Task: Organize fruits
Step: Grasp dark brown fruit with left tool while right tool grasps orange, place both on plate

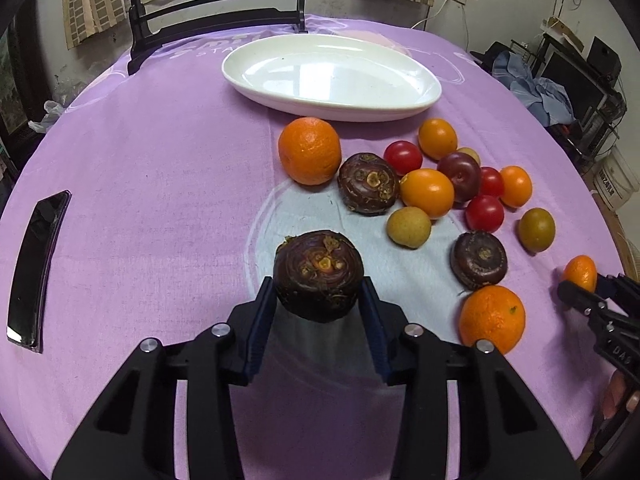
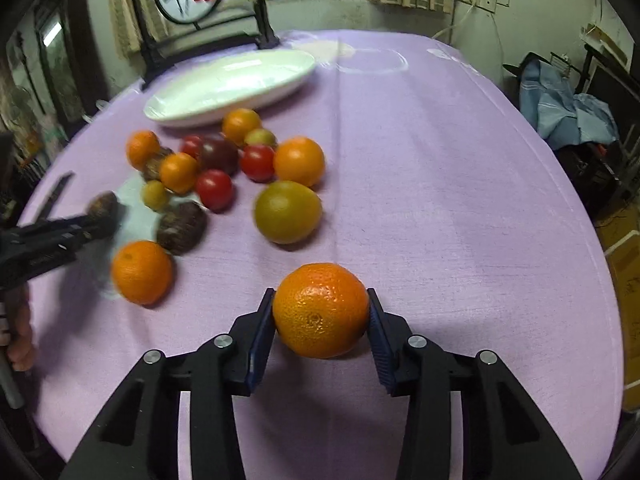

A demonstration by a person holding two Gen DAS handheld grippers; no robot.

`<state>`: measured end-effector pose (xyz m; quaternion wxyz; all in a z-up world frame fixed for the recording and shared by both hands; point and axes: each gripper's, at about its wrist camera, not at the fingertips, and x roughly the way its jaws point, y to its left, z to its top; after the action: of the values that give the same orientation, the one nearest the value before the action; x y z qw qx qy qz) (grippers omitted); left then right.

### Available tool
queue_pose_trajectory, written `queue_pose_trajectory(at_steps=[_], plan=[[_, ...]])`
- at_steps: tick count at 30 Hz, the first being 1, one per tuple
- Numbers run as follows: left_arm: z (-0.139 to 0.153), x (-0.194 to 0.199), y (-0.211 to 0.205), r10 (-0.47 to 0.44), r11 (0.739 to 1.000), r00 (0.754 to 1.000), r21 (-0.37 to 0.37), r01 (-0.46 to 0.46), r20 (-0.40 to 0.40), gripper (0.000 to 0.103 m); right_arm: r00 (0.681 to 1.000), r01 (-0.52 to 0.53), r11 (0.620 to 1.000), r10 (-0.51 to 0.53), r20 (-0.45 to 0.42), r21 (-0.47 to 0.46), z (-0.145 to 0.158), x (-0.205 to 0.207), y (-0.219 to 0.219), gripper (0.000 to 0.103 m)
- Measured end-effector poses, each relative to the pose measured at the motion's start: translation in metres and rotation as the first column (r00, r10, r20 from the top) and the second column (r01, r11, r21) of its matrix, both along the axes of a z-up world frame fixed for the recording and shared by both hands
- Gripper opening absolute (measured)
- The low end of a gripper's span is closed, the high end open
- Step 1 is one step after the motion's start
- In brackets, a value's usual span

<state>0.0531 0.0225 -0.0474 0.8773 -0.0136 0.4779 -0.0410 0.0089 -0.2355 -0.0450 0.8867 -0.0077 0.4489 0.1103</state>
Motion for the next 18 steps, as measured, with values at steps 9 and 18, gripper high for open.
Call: queue_pose_trajectory(at_steps=[9,18], plan=[[0.077,0.021,-0.004,-0.072,0.997,0.987,0.005,0.072,0.143,0.042,0.962,-0.168,0.986,0.163,0.221,0.001,0.092,0.029,0.038,0.044],[0.081,0.147,0.011,0.017,1.000,0.997,-0.012,-0.016,0.079,0.042,0.964,-0.198,0.975,0.213,0.157,-0.105,0.071,0.171,0.115,0.044]])
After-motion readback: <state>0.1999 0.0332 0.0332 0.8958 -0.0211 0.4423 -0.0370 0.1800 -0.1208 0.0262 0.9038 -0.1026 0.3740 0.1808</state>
